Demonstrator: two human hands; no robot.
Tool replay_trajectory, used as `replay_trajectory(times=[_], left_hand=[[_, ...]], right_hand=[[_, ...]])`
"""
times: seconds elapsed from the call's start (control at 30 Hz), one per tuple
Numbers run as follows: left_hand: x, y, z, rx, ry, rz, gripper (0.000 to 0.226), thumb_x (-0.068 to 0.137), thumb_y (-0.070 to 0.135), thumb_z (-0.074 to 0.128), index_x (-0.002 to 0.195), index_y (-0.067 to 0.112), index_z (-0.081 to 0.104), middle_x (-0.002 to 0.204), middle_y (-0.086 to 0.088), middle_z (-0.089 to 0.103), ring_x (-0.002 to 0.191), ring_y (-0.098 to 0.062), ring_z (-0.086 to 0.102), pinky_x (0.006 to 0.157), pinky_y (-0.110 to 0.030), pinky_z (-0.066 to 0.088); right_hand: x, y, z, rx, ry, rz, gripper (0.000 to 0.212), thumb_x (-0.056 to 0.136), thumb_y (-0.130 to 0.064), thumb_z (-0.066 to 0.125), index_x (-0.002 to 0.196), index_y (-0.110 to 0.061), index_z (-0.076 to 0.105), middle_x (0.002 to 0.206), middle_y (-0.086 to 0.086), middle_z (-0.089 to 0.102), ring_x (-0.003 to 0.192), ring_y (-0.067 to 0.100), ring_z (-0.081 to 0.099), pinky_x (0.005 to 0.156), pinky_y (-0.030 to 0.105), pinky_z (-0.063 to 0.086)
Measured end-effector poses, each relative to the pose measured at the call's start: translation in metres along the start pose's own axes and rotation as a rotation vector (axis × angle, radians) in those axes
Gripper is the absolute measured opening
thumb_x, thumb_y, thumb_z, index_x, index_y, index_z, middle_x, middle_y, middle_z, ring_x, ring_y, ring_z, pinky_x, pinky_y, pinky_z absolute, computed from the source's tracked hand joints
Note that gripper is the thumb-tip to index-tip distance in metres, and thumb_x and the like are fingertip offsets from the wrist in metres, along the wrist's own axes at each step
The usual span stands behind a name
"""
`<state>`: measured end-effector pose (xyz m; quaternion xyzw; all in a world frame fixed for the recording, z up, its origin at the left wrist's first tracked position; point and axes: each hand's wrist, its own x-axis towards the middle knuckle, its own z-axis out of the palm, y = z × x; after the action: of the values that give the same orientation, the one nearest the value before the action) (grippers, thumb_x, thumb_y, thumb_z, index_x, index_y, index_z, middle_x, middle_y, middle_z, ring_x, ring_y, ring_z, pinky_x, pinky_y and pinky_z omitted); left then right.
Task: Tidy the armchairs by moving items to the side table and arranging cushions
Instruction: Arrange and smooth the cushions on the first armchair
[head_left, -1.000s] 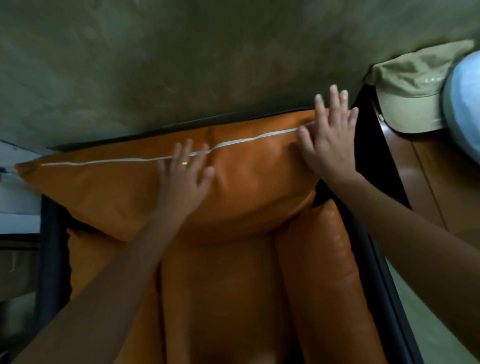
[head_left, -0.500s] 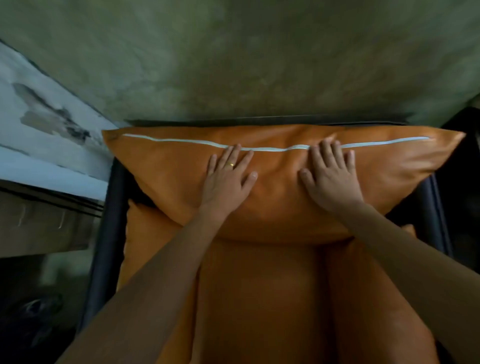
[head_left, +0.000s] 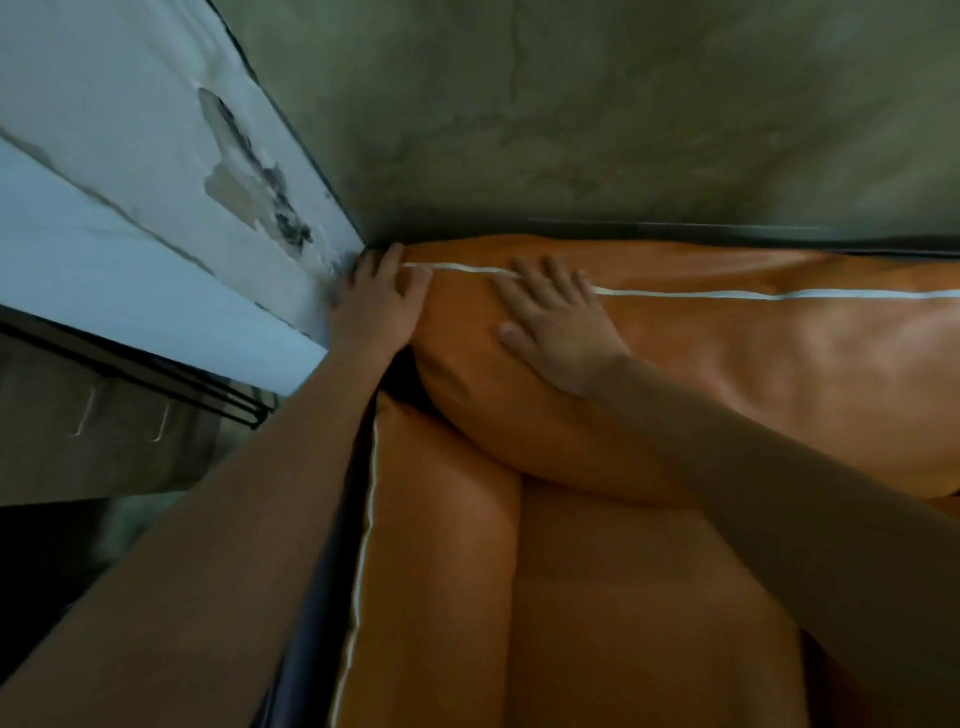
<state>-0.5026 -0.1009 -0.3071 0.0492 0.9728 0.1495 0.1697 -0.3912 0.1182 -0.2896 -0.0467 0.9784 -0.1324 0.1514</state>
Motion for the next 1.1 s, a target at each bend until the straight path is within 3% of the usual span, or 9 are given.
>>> replay_trajectory(times=[0.1, 0.23, 0.37, 0.47, 0.7, 0.87, 0.97, 1.03, 1.1], left_hand=[[-0.026, -0.002, 0.007, -0.175, 0.138, 0.018, 0.064, 0.102, 0.057, 0.032, 0.159, 0.031, 0.019, 0.169, -0.011, 0.002, 0.154, -0.036, 0.005, 0.123, -0.056, 0.013], [-0.108, 0.014, 0.033, -0.229, 0.363, 0.280, 0.060, 0.107, 0.034, 0.041, 0.161, 0.022, 0.017, 0.169, -0.013, -0.003, 0.156, -0.032, -0.004, 0.125, -0.053, 0.009], [-0.159, 0.052, 0.074, -0.167, 0.280, 0.415, 0.057, 0.107, 0.034, 0.040, 0.159, 0.022, 0.022, 0.169, -0.007, 0.003, 0.156, -0.029, -0.001, 0.123, -0.054, 0.002], [-0.137, 0.090, 0.100, 0.188, 0.220, 0.614, 0.063, 0.101, 0.055, 0.038, 0.158, 0.034, 0.022, 0.169, -0.002, 0.010, 0.156, -0.027, 0.006, 0.117, -0.066, 0.005], [-0.066, 0.059, 0.053, 0.290, 0.196, 0.446, 0.067, 0.103, 0.062, 0.020, 0.160, 0.029, 0.013, 0.169, -0.010, 0.008, 0.155, -0.032, 0.007, 0.122, -0.057, 0.004], [-0.123, 0.045, 0.055, 0.080, 0.346, 0.225, 0.063, 0.107, 0.046, 0.029, 0.161, 0.022, 0.009, 0.168, -0.018, 0.001, 0.155, -0.035, 0.001, 0.121, -0.063, 0.008], [-0.185, 0.074, 0.115, 0.124, 0.347, 0.499, 0.064, 0.104, 0.038, 0.044, 0.159, 0.017, 0.018, 0.166, -0.020, 0.011, 0.154, -0.037, 0.011, 0.120, -0.061, 0.012], [-0.193, 0.094, 0.159, 0.231, 0.300, 0.801, 0.066, 0.101, 0.041, 0.052, 0.158, 0.025, 0.024, 0.165, -0.013, 0.021, 0.152, -0.032, 0.021, 0.119, -0.059, 0.011], [-0.164, 0.099, 0.184, 0.288, 0.329, 0.928, 0.068, 0.100, 0.048, 0.051, 0.159, 0.033, 0.019, 0.167, -0.001, 0.015, 0.153, -0.022, 0.018, 0.122, -0.051, 0.004]], right_hand=[[-0.002, -0.028, 0.003, -0.118, -0.032, -0.147, 0.064, 0.105, -0.053, 0.023, 0.161, -0.029, 0.004, 0.169, 0.005, -0.001, 0.155, 0.032, -0.008, 0.125, 0.051, -0.003], [-0.050, -0.030, 0.022, -0.027, 0.096, -0.123, 0.064, 0.106, -0.044, 0.028, 0.161, -0.020, 0.006, 0.169, 0.003, 0.003, 0.156, 0.022, -0.004, 0.126, 0.046, -0.001], [-0.130, 0.038, 0.061, -0.036, 0.311, 0.145, 0.066, 0.102, -0.046, 0.040, 0.159, -0.017, 0.024, 0.166, 0.005, 0.021, 0.155, 0.023, 0.013, 0.125, 0.045, 0.006], [-0.172, 0.107, 0.071, -0.165, 0.277, 0.153, 0.066, 0.101, -0.050, 0.040, 0.159, -0.024, 0.023, 0.167, 0.001, 0.020, 0.155, 0.022, 0.012, 0.124, 0.043, 0.002], [-0.238, 0.243, 0.028, -0.177, 0.284, 0.436, 0.065, 0.104, -0.049, 0.025, 0.161, -0.020, 0.011, 0.169, 0.003, 0.011, 0.156, 0.021, 0.002, 0.125, 0.046, -0.002], [-0.276, 0.216, 0.038, 0.082, 0.511, 0.809, 0.065, 0.108, -0.045, 0.022, 0.160, -0.010, 0.006, 0.169, 0.012, 0.003, 0.156, 0.030, -0.001, 0.122, 0.060, 0.003], [-0.272, 0.139, 0.081, 0.144, 0.502, 0.579, 0.069, 0.104, -0.043, 0.031, 0.160, -0.008, 0.008, 0.167, 0.015, 0.003, 0.155, 0.033, 0.001, 0.123, 0.059, 0.005], [-0.254, 0.098, 0.120, 0.065, 0.406, 0.319, 0.070, 0.103, -0.045, 0.034, 0.160, -0.014, 0.008, 0.167, 0.005, 0.001, 0.155, 0.028, -0.003, 0.124, 0.053, 0.001], [-0.223, 0.102, 0.143, 0.041, 0.433, 0.275, 0.066, 0.105, -0.045, 0.035, 0.161, -0.022, 0.010, 0.166, -0.005, -0.001, 0.155, 0.020, -0.008, 0.124, 0.044, -0.007]])
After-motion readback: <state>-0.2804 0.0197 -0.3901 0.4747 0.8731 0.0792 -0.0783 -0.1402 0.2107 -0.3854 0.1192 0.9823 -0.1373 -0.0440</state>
